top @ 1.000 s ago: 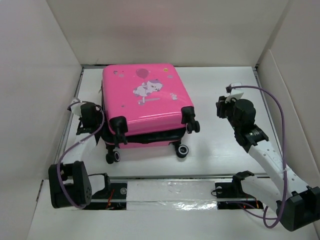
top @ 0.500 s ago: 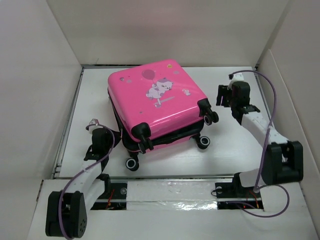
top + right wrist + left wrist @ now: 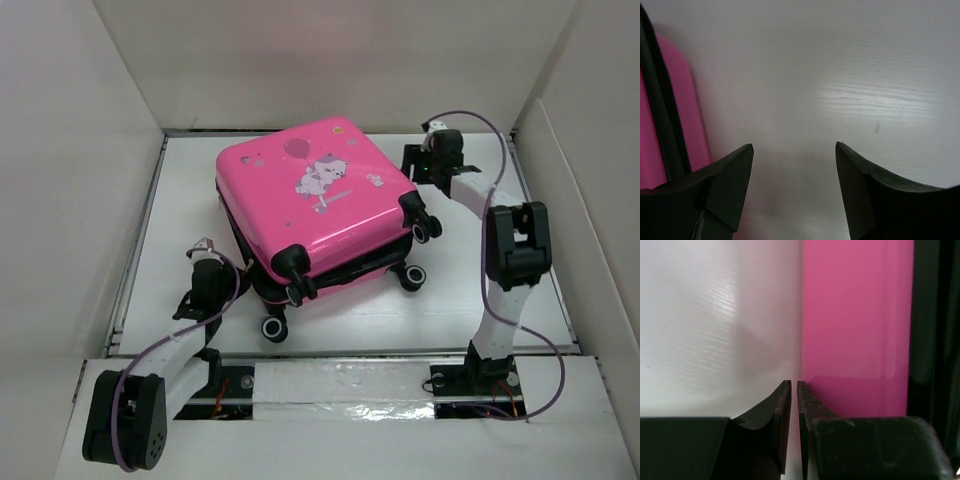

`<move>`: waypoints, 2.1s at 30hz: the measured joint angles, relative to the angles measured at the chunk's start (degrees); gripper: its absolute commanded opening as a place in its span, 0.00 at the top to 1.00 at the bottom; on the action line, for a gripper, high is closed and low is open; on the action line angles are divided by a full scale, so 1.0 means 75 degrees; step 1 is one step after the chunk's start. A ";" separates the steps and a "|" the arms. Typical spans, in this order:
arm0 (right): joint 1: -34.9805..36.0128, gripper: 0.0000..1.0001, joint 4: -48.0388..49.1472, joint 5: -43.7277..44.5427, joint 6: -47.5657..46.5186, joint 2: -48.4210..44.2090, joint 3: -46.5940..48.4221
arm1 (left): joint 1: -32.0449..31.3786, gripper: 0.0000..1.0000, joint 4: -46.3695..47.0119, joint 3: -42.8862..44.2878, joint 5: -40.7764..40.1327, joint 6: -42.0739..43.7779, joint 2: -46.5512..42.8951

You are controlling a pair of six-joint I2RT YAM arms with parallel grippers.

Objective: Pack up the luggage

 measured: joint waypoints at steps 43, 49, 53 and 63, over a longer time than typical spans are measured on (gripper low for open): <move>0.0731 1.00 0.1705 -0.0338 -0.0044 -0.5826 -0.2349 | -0.7341 0.61 -0.2640 0.3442 -0.6735 0.0064 -0.1209; 0.1023 1.00 0.1993 0.0495 0.0379 -0.6965 -0.4698 | -0.4100 0.46 -0.1192 0.5732 -0.4540 0.0720 0.1177; 0.1023 1.00 0.1848 0.0927 0.0574 -0.6913 -0.5694 | -0.2430 0.32 -0.0548 0.6828 -0.3194 0.0577 0.2387; 0.0915 0.98 0.1967 0.1198 0.0866 -0.5764 -0.6120 | 0.1241 0.31 -0.1070 0.9690 -0.0079 0.0166 0.6041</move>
